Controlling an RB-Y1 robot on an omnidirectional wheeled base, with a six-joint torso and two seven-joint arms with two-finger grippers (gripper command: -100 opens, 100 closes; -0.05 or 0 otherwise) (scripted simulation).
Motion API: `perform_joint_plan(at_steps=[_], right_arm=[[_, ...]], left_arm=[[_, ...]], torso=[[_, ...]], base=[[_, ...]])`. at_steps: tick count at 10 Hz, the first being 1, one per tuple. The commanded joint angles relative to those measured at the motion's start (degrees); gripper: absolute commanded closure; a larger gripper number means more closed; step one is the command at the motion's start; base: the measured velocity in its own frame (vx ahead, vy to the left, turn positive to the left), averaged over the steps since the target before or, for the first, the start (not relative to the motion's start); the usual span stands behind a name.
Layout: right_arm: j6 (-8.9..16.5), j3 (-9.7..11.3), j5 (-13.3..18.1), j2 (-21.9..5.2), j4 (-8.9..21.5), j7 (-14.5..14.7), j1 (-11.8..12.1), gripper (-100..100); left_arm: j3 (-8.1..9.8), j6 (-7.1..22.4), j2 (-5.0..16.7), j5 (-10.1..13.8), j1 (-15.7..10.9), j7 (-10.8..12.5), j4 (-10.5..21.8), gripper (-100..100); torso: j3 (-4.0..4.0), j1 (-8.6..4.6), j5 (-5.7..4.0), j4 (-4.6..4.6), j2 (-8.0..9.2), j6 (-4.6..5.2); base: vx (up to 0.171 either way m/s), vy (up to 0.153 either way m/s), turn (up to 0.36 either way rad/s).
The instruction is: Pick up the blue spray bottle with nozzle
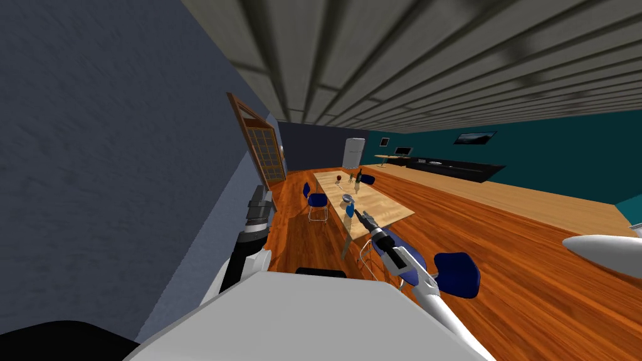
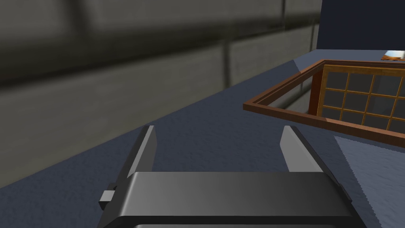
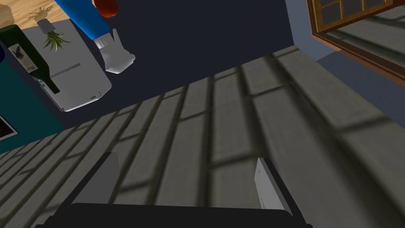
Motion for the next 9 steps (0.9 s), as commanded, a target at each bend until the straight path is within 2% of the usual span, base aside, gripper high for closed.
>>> perform_joint_plan(at_steps=[1,3,4,6,9], right_arm=[[-0.6,0.3,1.3,-1.3,2.5,1.0,0.1,-100],[-1.5,0.9,3.3,-3.9,6.3,2.3,0.1,-100],[-1.5,0.9,3.3,-3.9,6.3,2.3,0.1,-100],[-2.4,1.6,5.2,-6.4,9.9,3.5,0.3,-100],[-3.8,2.6,7.8,-9.7,14.7,5.0,0.5,-100]], left_arm=[[0.0,0.0,0.0,0.0,0.0,0.0,0.0,0],[0.0,0.0,0.0,0.0,0.0,0.0,0.0,0],[0.0,0.0,0.0,0.0,0.0,0.0,0.0,0],[0.0,0.0,0.0,0.0,0.0,0.0,0.0,0],[0.0,0.0,0.0,0.0,0.0,0.0,0.0,0]], torso=[[0.0,0.0,0.0,0.0,0.0,0.0],[-0.05,0.02,0.01,-0.02,-0.1,-0.01],[-0.1,0.04,0.01,-0.03,-0.19,-0.01],[-0.05,0.01,0.01,-0.02,-0.09,0.0],[-0.17,0.11,0.03,-0.06,-0.3,-0.02]], base=[[0.081,0.019,0.042],[0.129,0.022,0.078],[0.101,0.011,0.016],[0.115,0.027,0.051],[0.162,0.041,0.056]])
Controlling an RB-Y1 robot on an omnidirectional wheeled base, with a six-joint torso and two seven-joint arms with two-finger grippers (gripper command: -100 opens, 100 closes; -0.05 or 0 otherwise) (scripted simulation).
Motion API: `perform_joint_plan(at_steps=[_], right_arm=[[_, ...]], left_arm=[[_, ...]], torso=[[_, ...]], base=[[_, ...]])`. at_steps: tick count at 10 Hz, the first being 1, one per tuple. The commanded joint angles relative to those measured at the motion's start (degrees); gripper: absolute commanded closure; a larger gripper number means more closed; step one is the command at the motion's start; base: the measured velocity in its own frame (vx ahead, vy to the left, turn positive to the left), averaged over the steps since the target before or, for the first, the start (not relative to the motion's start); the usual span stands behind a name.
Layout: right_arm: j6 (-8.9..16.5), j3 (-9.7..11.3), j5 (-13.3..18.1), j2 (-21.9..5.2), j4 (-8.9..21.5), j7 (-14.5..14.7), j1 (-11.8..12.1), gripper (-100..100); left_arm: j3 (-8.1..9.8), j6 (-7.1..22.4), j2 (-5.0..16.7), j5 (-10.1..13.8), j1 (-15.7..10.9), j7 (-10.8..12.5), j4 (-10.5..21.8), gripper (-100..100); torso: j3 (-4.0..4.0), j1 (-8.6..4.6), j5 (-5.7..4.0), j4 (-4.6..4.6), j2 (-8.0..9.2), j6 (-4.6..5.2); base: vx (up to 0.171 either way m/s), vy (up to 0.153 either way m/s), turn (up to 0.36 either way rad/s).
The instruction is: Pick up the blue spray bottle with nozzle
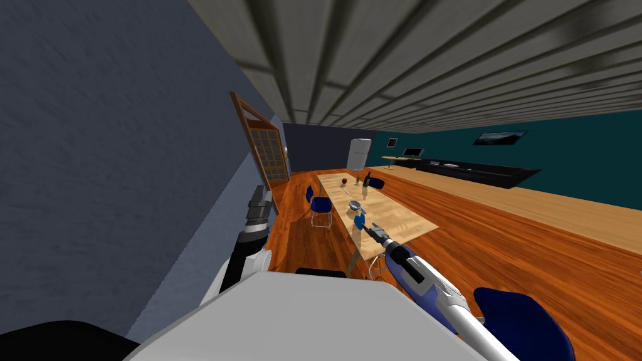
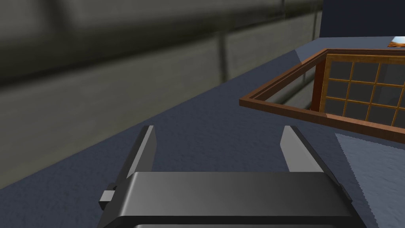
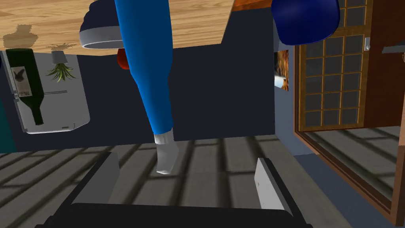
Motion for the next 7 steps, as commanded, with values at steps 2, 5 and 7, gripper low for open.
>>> perform_joint_plan(at_steps=[2,5,7], right_arm=[[-1.0,1.0,2.1,-2.3,3.5,1.4,0.0,-100],[-2.1,1.9,4.0,-4.8,6.7,2.6,-0.1,-100],[-2.0,1.7,3.6,-4.3,6.2,2.4,-0.1,0]], left_arm=[[0.0,0.0,0.0,0.0,0.0,0.0,0.0,0],[0.0,0.0,0.0,0.0,0.0,0.0,0.0,0],[0.0,0.0,0.0,0.0,0.0,0.0,0.0,0]], torso=[[0.01,-0.03,0.0,0.01,0.02,-0.01],[0.1,0.03,0.0,0.04,0.19,-0.01],[0.19,-0.01,0.0,0.07,0.36,0.01]], base=[[0.156,0.016,0.05],[0.121,0.031,0.064],[0.035,0.007,0.008]])
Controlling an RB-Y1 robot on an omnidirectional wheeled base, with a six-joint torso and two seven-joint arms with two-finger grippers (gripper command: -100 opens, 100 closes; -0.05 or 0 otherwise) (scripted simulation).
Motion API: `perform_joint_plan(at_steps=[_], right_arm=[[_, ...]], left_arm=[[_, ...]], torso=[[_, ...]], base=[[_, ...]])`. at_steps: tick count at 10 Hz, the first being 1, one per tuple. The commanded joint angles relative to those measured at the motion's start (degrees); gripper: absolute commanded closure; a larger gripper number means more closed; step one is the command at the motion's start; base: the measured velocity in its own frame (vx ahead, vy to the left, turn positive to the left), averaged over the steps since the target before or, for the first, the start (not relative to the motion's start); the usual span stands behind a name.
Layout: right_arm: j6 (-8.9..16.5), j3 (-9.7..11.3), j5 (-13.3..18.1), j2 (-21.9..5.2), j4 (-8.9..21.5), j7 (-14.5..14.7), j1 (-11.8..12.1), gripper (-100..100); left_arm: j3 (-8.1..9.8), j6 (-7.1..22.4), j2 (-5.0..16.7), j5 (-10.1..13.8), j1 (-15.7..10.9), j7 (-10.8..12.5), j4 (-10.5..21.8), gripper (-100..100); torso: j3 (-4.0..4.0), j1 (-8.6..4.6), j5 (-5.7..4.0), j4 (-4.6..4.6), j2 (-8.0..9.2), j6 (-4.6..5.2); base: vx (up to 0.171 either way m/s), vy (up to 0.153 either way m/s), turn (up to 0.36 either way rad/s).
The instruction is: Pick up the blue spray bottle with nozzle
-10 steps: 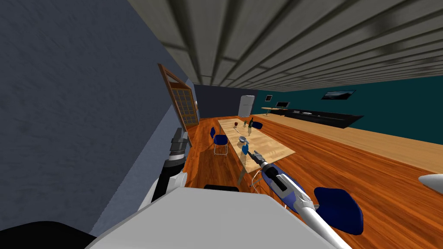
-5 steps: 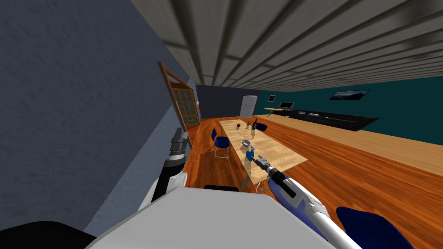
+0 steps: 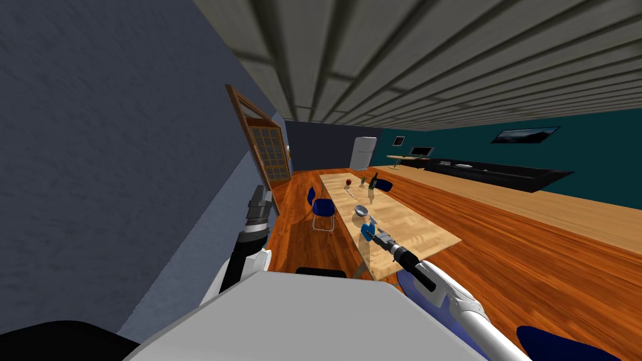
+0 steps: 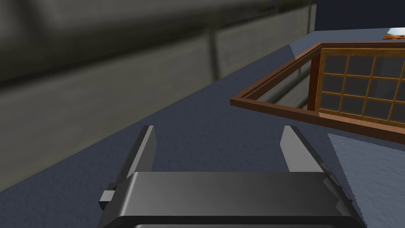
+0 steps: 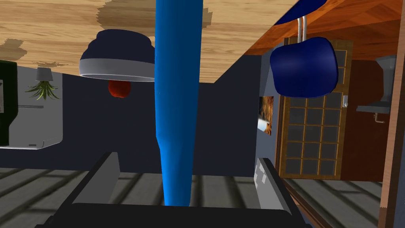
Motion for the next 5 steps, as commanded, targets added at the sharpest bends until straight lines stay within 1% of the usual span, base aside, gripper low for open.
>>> perform_joint_plan(at_steps=[1,2,3,4,5], right_arm=[[-2.9,-0.7,-0.5,-0.5,1.9,1.2,1.1,-100],[-3.6,-0.7,-0.5,-0.5,1.9,1.2,1.1,-100],[-5.8,-1.5,-1.0,-1.1,3.8,2.4,2.2,-100],[-7.3,-1.5,-1.0,-1.1,3.8,2.4,2.2,-100],[-9.0,-2.2,-1.5,-1.6,5.7,3.6,3.3,-100]], left_arm=[[0.0,0.0,0.0,0.0,0.0,0.0,0.0,0],[0.0,0.0,0.0,0.0,0.0,0.0,0.0,0],[0.0,0.0,0.0,0.0,0.0,0.0,0.0,0],[0.0,0.0,0.0,0.0,0.0,0.0,0.0,0],[0.0,0.0,0.0,0.0,0.0,0.0,0.0,0]], torso=[[0.0,0.0,0.0,0.0,0.0,0.0],[-0.12,0.12,0.02,-0.04,-0.24,0.03],[-0.17,0.17,0.04,-0.06,-0.29,0.0],[-0.17,0.18,0.04,-0.07,-0.31,0.02],[-0.17,0.15,0.04,-0.06,-0.3,-0.01]], base=[[0.122,0.046,-0.1],[0.126,0.055,-0.081],[0.122,0.057,-0.104],[0.113,0.048,-0.07],[0.157,0.068,-0.12]])
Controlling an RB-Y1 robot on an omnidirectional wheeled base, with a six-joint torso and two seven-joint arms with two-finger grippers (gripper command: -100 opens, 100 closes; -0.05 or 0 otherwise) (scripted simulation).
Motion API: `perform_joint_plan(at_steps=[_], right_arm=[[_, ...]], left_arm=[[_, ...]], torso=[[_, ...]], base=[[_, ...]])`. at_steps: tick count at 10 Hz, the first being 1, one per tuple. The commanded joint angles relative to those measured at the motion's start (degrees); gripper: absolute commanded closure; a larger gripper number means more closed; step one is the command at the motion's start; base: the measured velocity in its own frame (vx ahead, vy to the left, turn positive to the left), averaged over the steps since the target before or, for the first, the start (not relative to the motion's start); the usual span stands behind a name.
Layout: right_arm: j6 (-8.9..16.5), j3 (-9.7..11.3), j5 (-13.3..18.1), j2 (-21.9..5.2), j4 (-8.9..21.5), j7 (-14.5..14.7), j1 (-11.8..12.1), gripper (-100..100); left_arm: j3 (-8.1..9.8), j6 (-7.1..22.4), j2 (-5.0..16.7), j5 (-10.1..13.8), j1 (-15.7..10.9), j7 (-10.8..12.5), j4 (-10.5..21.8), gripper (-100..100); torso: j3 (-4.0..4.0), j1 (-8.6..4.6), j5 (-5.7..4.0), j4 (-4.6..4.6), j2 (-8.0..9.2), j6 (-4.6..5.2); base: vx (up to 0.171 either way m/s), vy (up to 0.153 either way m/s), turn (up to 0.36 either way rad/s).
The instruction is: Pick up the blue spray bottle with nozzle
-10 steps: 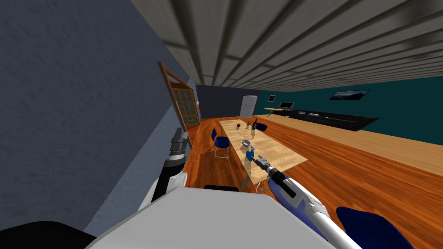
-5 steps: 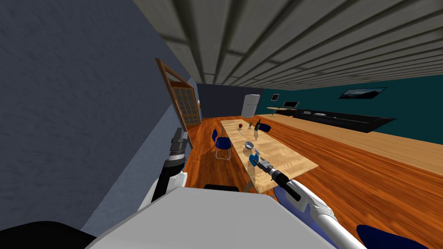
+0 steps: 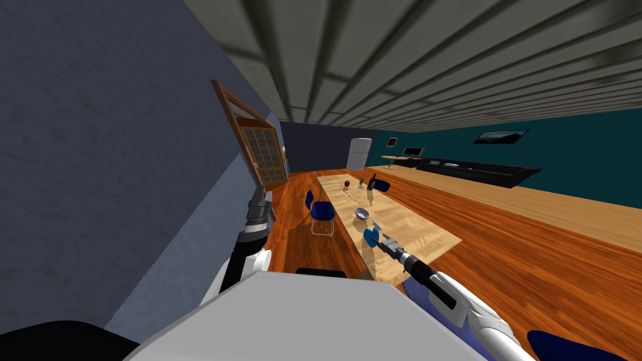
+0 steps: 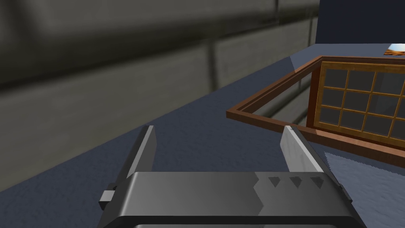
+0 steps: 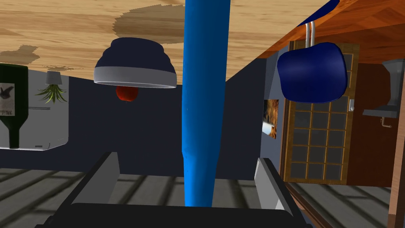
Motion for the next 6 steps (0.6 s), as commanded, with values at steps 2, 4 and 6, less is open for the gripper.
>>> perform_joint_plan(at_steps=[2,4,6], right_arm=[[-4.6,-1.2,-0.8,-0.7,2.6,2.0,2.0,-100],[-6.8,-1.2,-0.8,-0.7,2.6,2.0,2.0,-100],[-9.9,-1.9,-1.3,-1.2,4.5,3.2,3.1,-100]], left_arm=[[0.0,0.0,0.0,0.0,0.0,0.0,0.0,0],[0.0,0.0,0.0,0.0,0.0,0.0,0.0,0],[0.0,0.0,0.0,0.0,0.0,0.0,0.0,0]], torso=[[0.02,-0.02,0.0,0.0,0.06,-0.03],[0.07,0.0,0.01,0.03,0.15,-0.04],[0.1,-0.09,-0.02,0.04,0.16,-0.01]], base=[[0.123,0.069,-0.084],[0.077,0.045,-0.024],[0.112,0.052,-0.079]])
